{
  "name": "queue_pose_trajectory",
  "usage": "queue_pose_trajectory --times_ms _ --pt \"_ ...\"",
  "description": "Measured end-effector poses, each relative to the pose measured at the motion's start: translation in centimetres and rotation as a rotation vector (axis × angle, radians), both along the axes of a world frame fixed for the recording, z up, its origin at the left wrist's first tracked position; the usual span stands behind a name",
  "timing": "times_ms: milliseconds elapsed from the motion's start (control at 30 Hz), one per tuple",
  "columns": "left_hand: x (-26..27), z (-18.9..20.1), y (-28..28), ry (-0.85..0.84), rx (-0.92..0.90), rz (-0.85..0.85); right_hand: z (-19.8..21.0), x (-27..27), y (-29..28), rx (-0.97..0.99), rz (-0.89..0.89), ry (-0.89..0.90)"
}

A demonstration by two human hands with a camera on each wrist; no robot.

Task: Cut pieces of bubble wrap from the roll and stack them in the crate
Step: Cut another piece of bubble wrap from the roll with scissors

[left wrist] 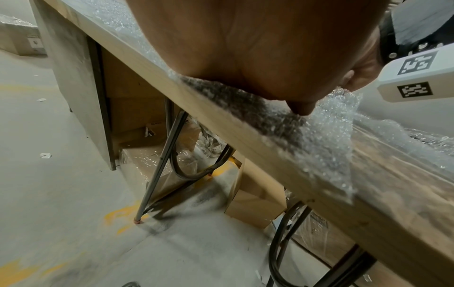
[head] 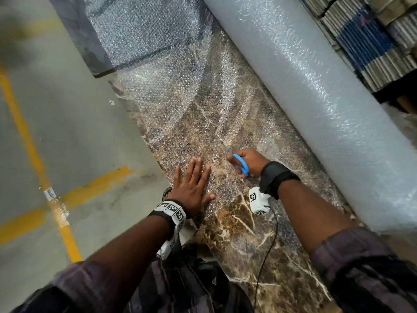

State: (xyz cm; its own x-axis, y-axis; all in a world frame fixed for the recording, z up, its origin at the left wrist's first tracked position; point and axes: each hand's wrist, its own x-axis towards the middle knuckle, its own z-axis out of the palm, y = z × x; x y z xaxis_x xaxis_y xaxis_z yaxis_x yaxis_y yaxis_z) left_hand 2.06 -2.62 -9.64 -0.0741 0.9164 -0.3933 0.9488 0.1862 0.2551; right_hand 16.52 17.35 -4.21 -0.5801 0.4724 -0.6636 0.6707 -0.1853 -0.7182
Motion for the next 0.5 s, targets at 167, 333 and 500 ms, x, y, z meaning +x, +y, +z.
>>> queue_pose_trajectory --times_ms 167,333,500 --pt "0.0 -0.1 0.0 0.013 0.000 -0.002 0.5 0.0 -0.1 -0.040 0.038 -0.026" --pt "0.0 0.0 -0.1 0.007 -0.005 -0.006 0.9 -1.6 0.3 -0.037 0.010 -0.049" --pt "0.0 0.1 0.0 -0.008 -0.014 -0.002 0.7 -2.9 1.2 -0.028 0.061 -0.072"
